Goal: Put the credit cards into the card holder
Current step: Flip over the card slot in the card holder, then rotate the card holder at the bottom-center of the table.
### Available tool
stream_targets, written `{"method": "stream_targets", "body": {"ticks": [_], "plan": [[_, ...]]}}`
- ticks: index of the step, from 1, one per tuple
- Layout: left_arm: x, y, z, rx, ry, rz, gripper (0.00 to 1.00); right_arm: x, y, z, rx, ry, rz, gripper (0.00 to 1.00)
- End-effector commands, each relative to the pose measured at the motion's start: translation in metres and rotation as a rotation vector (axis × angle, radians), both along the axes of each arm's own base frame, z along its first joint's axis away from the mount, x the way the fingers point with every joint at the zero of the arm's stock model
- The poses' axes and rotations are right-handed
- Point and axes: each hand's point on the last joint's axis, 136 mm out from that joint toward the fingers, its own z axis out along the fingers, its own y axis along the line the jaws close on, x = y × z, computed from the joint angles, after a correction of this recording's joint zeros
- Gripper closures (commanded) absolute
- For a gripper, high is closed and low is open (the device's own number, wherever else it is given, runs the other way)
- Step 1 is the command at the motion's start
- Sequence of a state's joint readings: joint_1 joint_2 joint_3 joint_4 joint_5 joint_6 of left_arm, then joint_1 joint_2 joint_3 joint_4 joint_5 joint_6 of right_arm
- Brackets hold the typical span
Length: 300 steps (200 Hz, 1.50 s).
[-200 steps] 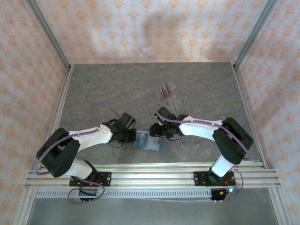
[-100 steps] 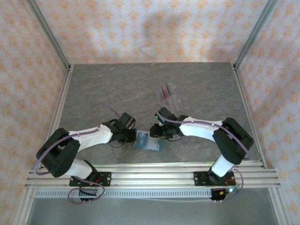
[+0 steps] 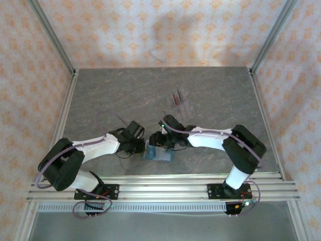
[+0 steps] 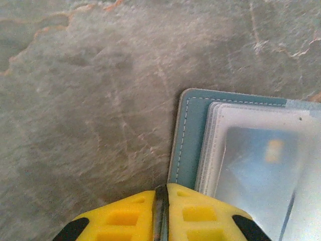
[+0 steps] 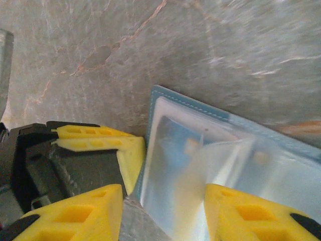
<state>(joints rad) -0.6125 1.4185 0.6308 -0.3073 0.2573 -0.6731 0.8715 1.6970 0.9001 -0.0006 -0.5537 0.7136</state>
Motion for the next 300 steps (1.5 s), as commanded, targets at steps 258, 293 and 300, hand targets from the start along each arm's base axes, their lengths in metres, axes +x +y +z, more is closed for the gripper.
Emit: {"method": "stream_targets", "body": {"ticks": [258,293,300], "plan": [[-0.006,-0.005,0.045,0.029,-0.037,-0.057,0.33,-0.057,-0.068,-0.047,-0.277,0.001,-0.065,0.67],[0.001,-0.012,0.029,0.046,-0.008,-0.072,0.35,-0.045,-0.077,-0.053,-0.334,-0.008,-0.059,0.67],[0.003,-0.013,0.028,0.053,-0.006,-0.073,0.36,-0.043,-0.082,-0.055,-0.344,-0.001,-0.061,0.68]]}}
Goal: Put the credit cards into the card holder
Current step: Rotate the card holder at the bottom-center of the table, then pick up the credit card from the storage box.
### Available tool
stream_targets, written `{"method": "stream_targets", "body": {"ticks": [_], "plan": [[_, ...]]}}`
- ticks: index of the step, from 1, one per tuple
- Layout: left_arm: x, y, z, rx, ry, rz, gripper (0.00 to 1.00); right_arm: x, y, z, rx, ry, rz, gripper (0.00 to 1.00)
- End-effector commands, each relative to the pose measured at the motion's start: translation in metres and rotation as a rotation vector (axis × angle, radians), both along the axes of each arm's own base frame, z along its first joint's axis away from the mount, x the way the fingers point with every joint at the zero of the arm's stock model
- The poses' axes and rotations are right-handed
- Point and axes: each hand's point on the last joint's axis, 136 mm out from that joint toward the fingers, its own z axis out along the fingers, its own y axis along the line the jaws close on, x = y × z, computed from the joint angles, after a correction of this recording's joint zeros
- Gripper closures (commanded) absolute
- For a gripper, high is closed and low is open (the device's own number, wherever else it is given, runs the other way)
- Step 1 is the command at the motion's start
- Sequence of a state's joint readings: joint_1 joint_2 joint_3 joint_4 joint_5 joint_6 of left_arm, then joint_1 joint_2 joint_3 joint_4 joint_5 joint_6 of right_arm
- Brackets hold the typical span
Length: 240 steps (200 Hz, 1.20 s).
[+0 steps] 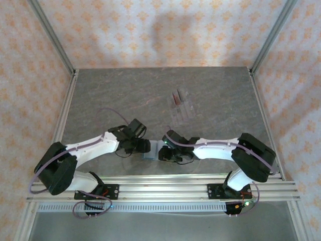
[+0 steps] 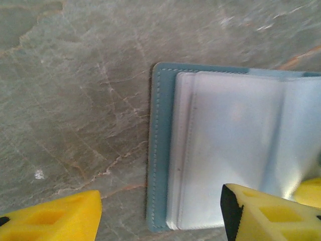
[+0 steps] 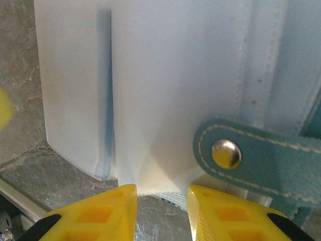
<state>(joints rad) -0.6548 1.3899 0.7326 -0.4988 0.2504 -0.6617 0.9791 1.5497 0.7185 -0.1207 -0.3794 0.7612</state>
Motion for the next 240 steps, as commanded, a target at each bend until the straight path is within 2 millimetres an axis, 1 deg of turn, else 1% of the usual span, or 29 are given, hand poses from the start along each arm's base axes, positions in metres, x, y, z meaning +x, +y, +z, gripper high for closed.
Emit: {"method": "stream_targets", "body": {"ticks": [1,10,27,54,75,103,115,127,143,162,173,179,190,193,206,217,240], "plan": [[0.015,-0.008,0.005,0.009,-0.047,-0.023,0.36,0.012,-0.031,-0.021,-0.142,-0.009,-0.031,0.68],[0.016,-0.009,0.003,0.016,-0.046,-0.025,0.36,0.016,-0.036,-0.021,-0.146,-0.006,-0.036,0.68],[0.019,-0.012,0.001,0.014,-0.038,-0.03,0.37,0.022,-0.042,-0.014,-0.152,-0.02,-0.038,0.67],[0.022,-0.018,0.001,-0.003,-0.038,-0.035,0.41,0.023,-0.046,-0.003,-0.149,-0.018,-0.018,0.67],[0.022,-0.021,0.0,-0.019,-0.035,-0.03,0.42,0.022,-0.045,0.015,-0.125,-0.026,-0.004,0.66],[0.021,-0.023,0.0,-0.039,-0.039,-0.027,0.43,0.025,-0.052,0.044,-0.097,-0.05,-0.013,0.64],[0.021,-0.024,-0.001,-0.041,-0.035,-0.029,0.43,0.029,-0.058,0.052,-0.104,-0.065,-0.025,0.62],[0.02,-0.027,-0.001,-0.048,-0.034,-0.036,0.43,0.039,-0.063,0.062,-0.116,-0.096,-0.04,0.61],[0.019,-0.03,-0.002,-0.049,-0.034,-0.042,0.44,0.064,-0.075,0.074,-0.12,-0.129,-0.076,0.59],[0.016,-0.028,-0.004,-0.035,-0.029,-0.041,0.46,0.104,-0.089,0.09,-0.14,-0.168,-0.128,0.6],[0.014,-0.028,-0.005,-0.036,-0.029,-0.035,0.47,0.13,-0.097,0.104,-0.164,-0.217,-0.159,0.6],[0.012,-0.028,-0.006,-0.038,-0.027,-0.031,0.47,0.143,-0.102,0.108,-0.18,-0.23,-0.173,0.6],[0.009,-0.027,-0.009,-0.034,-0.023,-0.027,0.47,0.164,-0.107,0.115,-0.206,-0.248,-0.184,0.6],[0.009,-0.026,-0.009,-0.033,-0.024,-0.023,0.47,0.171,-0.108,0.12,-0.212,-0.263,-0.187,0.6],[0.006,-0.024,-0.013,-0.024,-0.02,-0.017,0.48,0.191,-0.114,0.121,-0.282,-0.276,-0.187,0.6],[0.006,-0.023,-0.016,-0.024,-0.017,-0.009,0.49,0.208,-0.114,0.124,-0.316,-0.299,-0.179,0.61],[0.004,-0.02,-0.023,-0.009,-0.009,-0.002,0.51,0.242,-0.114,0.125,-0.388,-0.33,-0.17,0.61]]}}
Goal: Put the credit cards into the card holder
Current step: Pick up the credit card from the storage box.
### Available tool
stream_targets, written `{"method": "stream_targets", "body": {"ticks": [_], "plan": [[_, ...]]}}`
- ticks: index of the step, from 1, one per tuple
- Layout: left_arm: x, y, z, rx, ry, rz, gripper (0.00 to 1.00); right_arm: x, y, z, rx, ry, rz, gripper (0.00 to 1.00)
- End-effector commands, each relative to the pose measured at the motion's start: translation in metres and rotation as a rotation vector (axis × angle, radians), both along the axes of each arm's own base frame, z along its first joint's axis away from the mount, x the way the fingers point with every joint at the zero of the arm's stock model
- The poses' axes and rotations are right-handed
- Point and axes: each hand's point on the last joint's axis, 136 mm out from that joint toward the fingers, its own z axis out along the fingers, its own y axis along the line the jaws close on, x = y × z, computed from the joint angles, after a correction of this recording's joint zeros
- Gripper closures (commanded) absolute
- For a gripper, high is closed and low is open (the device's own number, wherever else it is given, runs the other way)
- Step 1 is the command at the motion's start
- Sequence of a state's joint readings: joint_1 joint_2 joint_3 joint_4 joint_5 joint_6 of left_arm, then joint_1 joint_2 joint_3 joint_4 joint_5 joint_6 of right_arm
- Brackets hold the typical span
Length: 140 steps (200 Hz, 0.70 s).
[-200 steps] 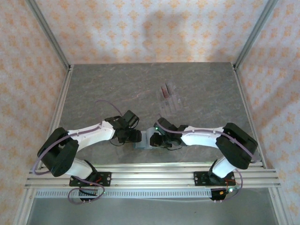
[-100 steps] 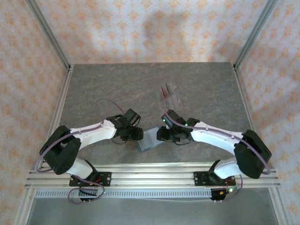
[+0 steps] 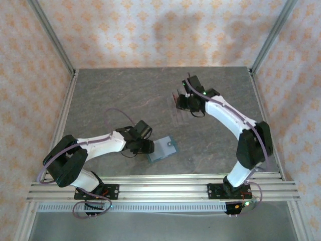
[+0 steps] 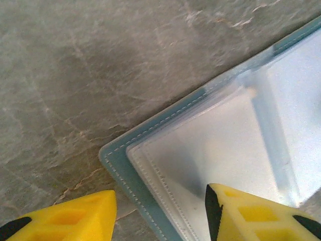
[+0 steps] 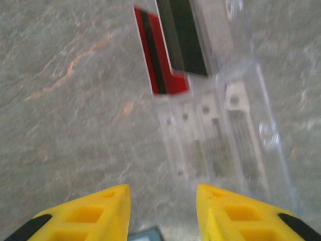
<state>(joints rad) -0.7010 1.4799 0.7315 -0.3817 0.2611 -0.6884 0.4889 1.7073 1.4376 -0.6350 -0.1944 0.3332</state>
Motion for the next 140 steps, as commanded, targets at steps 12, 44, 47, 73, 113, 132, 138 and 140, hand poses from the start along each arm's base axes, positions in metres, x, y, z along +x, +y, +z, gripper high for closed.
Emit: {"method": "stream_targets", "body": {"ticks": [12,44,47,73,113,132,138,140], "plan": [[-0.002,0.005,-0.012,0.027,0.002,0.025,0.51,0.034,-0.015,-0.012,-0.201,0.012,0.023,0.61],[-0.005,0.008,-0.016,0.032,0.011,0.031,0.52,0.066,-0.012,-0.02,-0.274,0.013,0.037,0.63],[-0.005,0.008,-0.016,0.03,0.009,0.03,0.52,0.069,-0.011,-0.021,-0.278,0.011,0.038,0.63],[-0.008,0.011,-0.018,0.035,0.01,0.036,0.52,0.085,-0.008,-0.022,-0.314,0.003,0.044,0.65],[-0.009,0.012,-0.017,0.029,0.006,0.044,0.53,0.098,-0.001,-0.032,-0.332,0.015,0.065,0.68],[-0.01,0.013,-0.017,0.03,0.007,0.046,0.53,0.101,0.0,-0.038,-0.341,0.032,0.069,0.7],[-0.01,0.013,-0.017,0.03,0.006,0.047,0.53,0.101,0.001,-0.04,-0.334,0.038,0.074,0.7],[-0.01,0.013,-0.017,0.03,0.006,0.046,0.53,0.1,0.002,-0.041,-0.333,0.039,0.077,0.7]]}}
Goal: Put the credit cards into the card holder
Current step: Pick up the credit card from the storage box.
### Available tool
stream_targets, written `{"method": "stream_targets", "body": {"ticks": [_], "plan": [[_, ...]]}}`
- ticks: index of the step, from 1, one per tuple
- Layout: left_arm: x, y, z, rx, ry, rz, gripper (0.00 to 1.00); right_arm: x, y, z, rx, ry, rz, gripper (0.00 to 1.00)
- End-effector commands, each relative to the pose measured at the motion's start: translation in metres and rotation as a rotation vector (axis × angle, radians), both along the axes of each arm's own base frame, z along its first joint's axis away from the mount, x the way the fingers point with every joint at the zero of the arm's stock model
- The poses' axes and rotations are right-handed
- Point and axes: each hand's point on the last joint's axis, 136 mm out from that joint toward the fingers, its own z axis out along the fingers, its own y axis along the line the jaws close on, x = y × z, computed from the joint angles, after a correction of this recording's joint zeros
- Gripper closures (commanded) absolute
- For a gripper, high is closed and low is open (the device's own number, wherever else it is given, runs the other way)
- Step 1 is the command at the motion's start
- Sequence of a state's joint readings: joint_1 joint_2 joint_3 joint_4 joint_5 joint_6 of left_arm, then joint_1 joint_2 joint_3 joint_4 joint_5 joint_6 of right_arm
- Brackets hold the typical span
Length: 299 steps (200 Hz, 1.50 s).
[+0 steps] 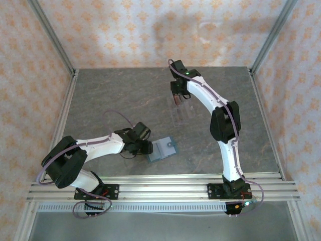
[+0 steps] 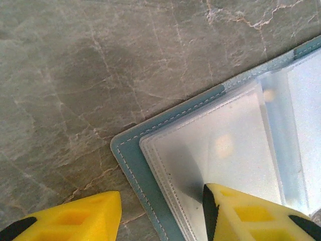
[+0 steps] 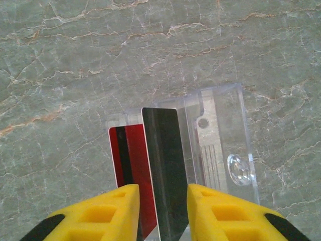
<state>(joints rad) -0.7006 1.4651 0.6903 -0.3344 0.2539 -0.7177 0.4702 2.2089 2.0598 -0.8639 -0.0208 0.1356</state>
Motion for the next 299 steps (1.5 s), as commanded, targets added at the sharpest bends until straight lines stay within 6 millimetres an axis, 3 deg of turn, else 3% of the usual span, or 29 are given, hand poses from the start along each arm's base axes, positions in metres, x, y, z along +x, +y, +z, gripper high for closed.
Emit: {"method": "stream_targets", "body": {"ticks": [1,70,177,204,246,280,299], "plan": [[-0.009,0.011,-0.012,0.044,0.017,0.016,0.53,-0.003,-0.007,-0.011,-0.056,0.045,0.007,0.7],[-0.009,0.013,-0.012,0.047,0.012,0.025,0.53,-0.004,-0.007,-0.027,-0.069,0.081,0.016,0.79],[-0.011,0.015,-0.012,0.051,0.015,0.026,0.54,0.004,-0.008,-0.005,-0.087,0.043,0.025,0.97],[-0.011,0.016,-0.011,0.056,0.012,0.024,0.54,0.005,-0.012,0.017,-0.102,0.005,0.018,1.0],[-0.01,0.016,-0.007,0.057,0.004,0.011,0.54,-0.004,-0.018,0.082,-0.107,-0.132,-0.004,1.0],[-0.011,0.018,-0.005,0.071,0.004,0.004,0.54,-0.032,-0.017,0.122,-0.078,-0.222,0.002,1.0],[-0.009,0.018,-0.004,0.081,0.002,0.001,0.57,-0.058,-0.011,0.126,-0.027,-0.24,0.03,1.0]]}}
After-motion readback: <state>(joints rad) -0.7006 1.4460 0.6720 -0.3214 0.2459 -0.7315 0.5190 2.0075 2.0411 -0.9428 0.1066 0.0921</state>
